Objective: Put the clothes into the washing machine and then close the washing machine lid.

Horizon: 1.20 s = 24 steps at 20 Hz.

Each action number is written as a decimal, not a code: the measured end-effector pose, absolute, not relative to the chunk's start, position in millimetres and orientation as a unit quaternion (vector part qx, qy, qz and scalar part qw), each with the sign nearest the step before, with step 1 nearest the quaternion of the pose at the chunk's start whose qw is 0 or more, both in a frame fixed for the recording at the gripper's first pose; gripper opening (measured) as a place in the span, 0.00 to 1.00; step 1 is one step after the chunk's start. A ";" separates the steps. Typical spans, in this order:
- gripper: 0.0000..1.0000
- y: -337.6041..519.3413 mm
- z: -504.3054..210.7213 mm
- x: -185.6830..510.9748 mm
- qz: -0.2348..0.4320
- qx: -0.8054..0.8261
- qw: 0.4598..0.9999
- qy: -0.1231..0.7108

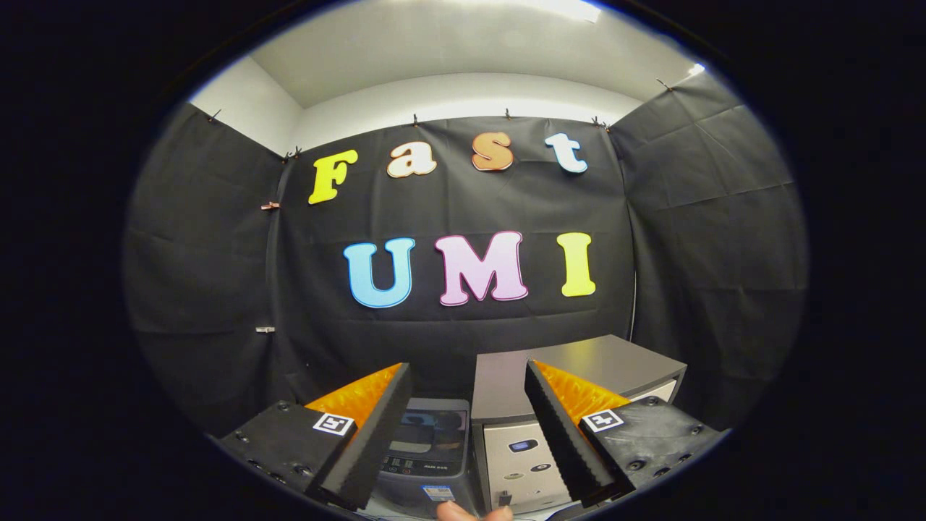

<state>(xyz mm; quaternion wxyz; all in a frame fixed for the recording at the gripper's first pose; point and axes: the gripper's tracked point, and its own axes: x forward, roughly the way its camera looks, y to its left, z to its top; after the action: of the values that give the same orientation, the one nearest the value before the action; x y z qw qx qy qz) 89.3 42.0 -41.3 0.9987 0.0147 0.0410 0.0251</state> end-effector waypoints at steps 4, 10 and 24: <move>0.99 27.8 -35.7 92.1 0.007 0.011 0.999 0.030; 0.99 28.7 -39.4 90.0 0.004 0.009 0.999 0.032; 0.99 45.7 -34.1 84.5 0.010 0.005 1.000 0.026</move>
<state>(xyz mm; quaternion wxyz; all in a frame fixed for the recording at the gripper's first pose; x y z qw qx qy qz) 84.5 45.7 -34.1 0.9996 0.0050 0.0255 0.0098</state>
